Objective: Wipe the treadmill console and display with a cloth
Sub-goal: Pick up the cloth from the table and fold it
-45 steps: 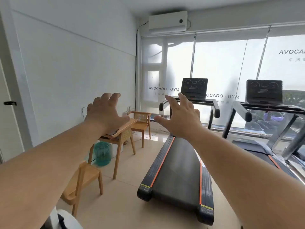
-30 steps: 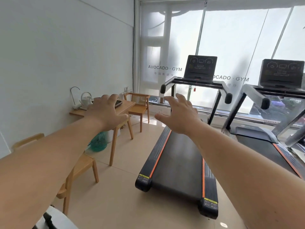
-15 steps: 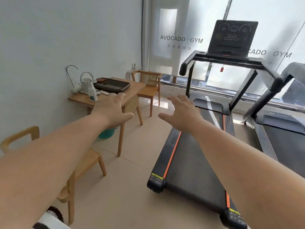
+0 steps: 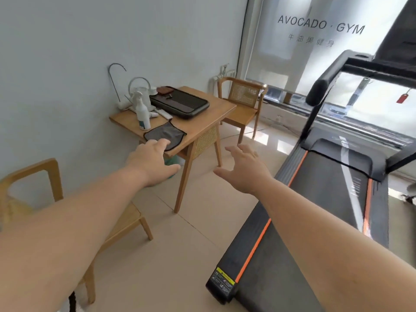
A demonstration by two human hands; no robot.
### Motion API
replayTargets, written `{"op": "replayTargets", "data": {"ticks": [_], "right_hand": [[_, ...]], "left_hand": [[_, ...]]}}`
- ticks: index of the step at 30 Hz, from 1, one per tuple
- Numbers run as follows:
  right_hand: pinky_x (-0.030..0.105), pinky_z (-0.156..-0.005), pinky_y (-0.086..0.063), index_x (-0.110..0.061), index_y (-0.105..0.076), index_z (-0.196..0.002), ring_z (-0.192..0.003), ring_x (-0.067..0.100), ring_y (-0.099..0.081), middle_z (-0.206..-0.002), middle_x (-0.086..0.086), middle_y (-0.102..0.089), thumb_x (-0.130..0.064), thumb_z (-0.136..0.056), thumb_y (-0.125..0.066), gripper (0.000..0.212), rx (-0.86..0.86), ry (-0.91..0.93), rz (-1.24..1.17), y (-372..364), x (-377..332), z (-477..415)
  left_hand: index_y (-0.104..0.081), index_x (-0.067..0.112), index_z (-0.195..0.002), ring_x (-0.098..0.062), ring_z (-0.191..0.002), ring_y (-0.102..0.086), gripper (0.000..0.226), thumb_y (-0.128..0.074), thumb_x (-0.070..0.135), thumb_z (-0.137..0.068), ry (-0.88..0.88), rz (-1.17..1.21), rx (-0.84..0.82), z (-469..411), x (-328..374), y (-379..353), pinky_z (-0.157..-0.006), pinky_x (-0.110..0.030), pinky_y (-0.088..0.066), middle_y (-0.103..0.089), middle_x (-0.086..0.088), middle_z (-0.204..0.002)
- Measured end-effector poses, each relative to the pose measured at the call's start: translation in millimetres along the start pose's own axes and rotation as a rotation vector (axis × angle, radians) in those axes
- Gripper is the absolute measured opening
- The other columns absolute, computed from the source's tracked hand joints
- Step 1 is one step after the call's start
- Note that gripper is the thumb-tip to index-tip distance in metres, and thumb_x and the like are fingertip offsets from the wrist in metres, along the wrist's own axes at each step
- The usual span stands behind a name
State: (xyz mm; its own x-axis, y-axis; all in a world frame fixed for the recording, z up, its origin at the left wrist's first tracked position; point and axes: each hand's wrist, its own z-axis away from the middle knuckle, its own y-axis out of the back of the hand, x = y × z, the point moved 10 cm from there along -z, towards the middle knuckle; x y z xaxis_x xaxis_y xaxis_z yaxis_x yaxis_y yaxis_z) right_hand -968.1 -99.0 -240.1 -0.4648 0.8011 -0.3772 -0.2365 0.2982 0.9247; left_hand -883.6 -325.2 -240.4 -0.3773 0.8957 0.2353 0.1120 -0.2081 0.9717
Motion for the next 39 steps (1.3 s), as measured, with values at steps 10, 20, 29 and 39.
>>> {"op": "replayTargets", "data": {"ticks": [10, 20, 29, 39], "right_hand": [[0.053, -0.12, -0.033, -0.031, -0.027, -0.16, -0.151, 0.032, -0.026, -0.167, 0.004, -0.023, -0.063, -0.093, -0.06, 0.082, -0.155, -0.028, 0.009, -106.9, -8.8, -208.9], [0.051, -0.12, -0.033, -0.03, -0.027, -0.161, -0.151, 0.033, -0.027, -0.167, 0.006, -0.023, -0.06, -0.094, -0.06, 0.08, -0.37, -0.212, 0.032, -205.1, -30.5, -381.8], [0.051, -0.119, -0.034, -0.03, -0.028, -0.16, -0.149, 0.033, -0.029, -0.167, 0.001, -0.025, -0.057, -0.096, -0.059, 0.076, -0.544, -0.054, 0.086, -275.8, -26.4, -530.8], [0.046, -0.113, -0.037, -0.036, -0.035, -0.155, -0.145, 0.03, -0.031, -0.166, -0.005, -0.023, -0.022, -0.102, -0.049, 0.057, -0.711, 0.335, 0.408, -336.8, -14.2, -624.6]], "left_hand": [[-0.036, 0.027, -0.148, -0.027, -0.128, -0.049, 0.082, -0.061, 0.065, -0.08, 0.056, 0.072, -0.161, -185.3, -97.9, -98.6, -0.102, -0.049, -0.048, -0.047, -0.004, -0.144], [-0.034, 0.025, -0.15, -0.032, -0.132, -0.046, 0.077, -0.06, 0.06, -0.086, 0.108, 0.127, -0.445, -335.0, -194.3, -184.4, -0.103, -0.045, -0.045, -0.044, -0.007, -0.148], [-0.038, 0.025, -0.149, -0.027, -0.137, -0.04, 0.07, -0.059, 0.056, -0.089, 0.171, 0.147, -0.516, -437.3, -229.1, -249.9, -0.105, -0.041, -0.042, -0.035, -0.002, -0.156], [-0.046, 0.028, -0.14, -0.029, -0.135, -0.037, 0.059, -0.061, 0.052, -0.088, 0.26, -0.036, -0.504, -473.8, -230.2, -295.2, -0.102, -0.044, -0.042, -0.026, -0.004, -0.161]]}}
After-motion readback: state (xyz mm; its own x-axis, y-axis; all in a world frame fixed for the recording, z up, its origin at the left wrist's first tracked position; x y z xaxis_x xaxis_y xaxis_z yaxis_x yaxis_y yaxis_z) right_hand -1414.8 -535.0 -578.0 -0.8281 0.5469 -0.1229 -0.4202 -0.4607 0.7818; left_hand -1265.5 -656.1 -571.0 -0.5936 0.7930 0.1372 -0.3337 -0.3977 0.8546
